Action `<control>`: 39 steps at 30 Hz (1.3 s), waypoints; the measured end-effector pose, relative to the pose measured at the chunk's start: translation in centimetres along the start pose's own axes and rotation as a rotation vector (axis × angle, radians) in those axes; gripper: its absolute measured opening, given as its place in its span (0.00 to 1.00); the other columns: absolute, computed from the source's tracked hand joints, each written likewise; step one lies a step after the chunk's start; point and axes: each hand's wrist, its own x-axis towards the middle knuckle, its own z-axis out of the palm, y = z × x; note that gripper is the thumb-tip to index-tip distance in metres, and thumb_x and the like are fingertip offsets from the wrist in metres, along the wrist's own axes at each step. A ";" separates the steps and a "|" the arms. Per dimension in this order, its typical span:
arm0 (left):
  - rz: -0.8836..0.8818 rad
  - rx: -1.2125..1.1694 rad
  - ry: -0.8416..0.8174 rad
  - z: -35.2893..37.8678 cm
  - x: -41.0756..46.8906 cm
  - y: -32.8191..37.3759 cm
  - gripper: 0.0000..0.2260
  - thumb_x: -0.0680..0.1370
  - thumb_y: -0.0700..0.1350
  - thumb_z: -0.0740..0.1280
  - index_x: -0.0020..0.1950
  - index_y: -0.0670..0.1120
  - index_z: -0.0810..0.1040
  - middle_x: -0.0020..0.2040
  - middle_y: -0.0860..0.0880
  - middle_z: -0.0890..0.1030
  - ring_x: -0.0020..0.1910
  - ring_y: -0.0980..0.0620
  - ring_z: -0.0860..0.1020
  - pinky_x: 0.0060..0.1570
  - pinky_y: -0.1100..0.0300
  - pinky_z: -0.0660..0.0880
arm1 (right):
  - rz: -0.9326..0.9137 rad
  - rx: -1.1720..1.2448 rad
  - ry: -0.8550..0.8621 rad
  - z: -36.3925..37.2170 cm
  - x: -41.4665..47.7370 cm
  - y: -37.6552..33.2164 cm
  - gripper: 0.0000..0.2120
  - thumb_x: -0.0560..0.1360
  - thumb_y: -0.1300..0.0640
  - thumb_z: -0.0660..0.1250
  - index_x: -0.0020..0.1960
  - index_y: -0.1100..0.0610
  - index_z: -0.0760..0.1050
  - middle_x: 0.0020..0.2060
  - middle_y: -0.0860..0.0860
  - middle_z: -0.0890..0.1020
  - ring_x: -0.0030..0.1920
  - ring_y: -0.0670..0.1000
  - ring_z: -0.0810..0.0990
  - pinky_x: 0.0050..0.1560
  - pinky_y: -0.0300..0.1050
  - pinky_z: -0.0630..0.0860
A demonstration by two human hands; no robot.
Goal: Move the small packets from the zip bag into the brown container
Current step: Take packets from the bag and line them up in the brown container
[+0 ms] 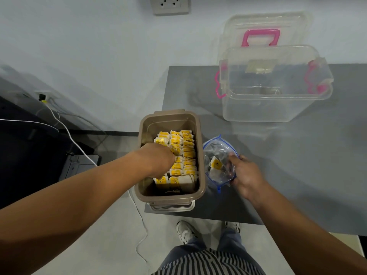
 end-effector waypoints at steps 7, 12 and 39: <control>0.010 -0.015 -0.013 -0.2 -0.2 0.1 0.17 0.76 0.43 0.71 0.32 0.52 0.67 0.33 0.53 0.71 0.36 0.51 0.74 0.44 0.51 0.81 | -0.003 -0.002 -0.010 0.0 -0.9 -0.4 0.08 0.82 0.53 0.65 0.47 0.56 0.76 0.44 0.59 0.81 0.45 0.59 0.79 0.55 0.67 0.78; -0.039 -0.063 0.045 -1.2 -0.9 0.2 0.03 0.76 0.46 0.71 0.44 0.48 0.83 0.40 0.51 0.80 0.40 0.51 0.80 0.44 0.53 0.81 | 0.011 -0.028 -0.024 -0.8 -1.6 -0.9 0.08 0.82 0.53 0.65 0.47 0.56 0.75 0.38 0.56 0.78 0.42 0.58 0.77 0.55 0.67 0.79; -0.133 -0.331 0.351 -6.8 5.6 15.0 0.09 0.79 0.48 0.65 0.55 0.50 0.83 0.50 0.48 0.83 0.46 0.45 0.81 0.41 0.56 0.72 | -0.089 0.008 -0.097 -6.5 -3.1 -4.7 0.08 0.82 0.63 0.62 0.46 0.59 0.77 0.36 0.56 0.85 0.38 0.56 0.82 0.42 0.49 0.80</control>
